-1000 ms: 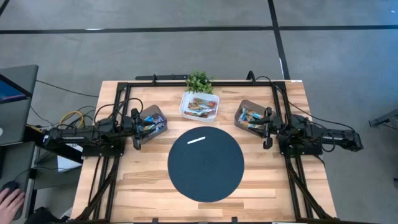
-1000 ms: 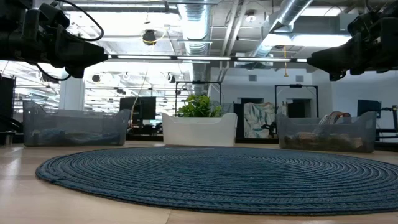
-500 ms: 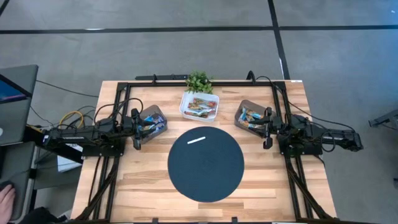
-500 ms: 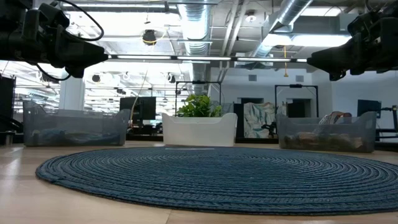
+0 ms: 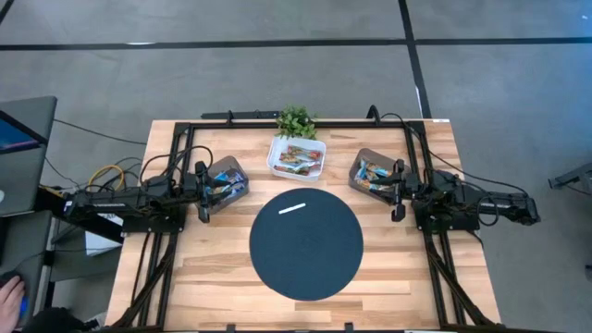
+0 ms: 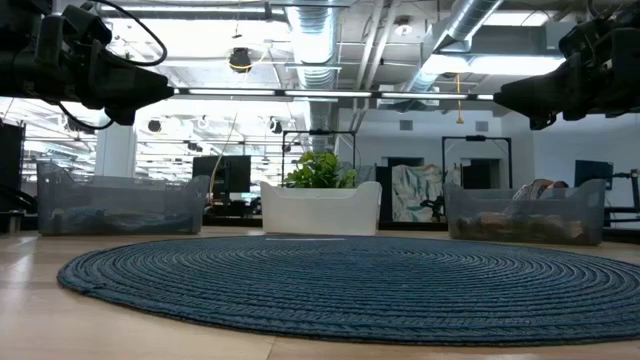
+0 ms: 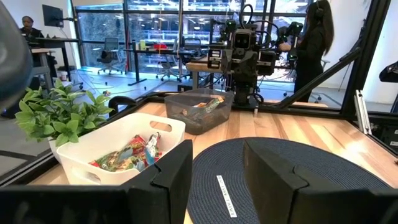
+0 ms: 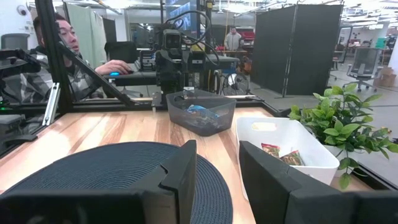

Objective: Pick and place Granola Bars by type
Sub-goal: Return to Home Position

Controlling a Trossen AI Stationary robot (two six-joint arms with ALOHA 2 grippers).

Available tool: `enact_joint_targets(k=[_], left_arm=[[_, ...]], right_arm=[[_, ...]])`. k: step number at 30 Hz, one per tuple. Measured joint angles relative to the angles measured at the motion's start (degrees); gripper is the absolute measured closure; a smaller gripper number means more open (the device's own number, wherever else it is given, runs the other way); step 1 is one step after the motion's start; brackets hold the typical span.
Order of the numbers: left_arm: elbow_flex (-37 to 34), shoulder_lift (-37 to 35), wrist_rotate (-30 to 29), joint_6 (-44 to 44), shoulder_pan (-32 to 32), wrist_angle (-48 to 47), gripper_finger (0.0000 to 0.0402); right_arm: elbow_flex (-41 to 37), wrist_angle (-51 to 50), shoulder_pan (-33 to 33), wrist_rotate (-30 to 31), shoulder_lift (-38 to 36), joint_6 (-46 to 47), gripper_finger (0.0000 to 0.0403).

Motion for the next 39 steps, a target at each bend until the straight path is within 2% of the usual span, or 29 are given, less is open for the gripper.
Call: enact_joint_targets(k=[39], left_arm=[[0.0,0.0,0.0,-0.09,0.01,-0.04,0.0265]], right_arm=[[0.0,0.0,0.0,-0.01,0.01,0.0,0.0286]])
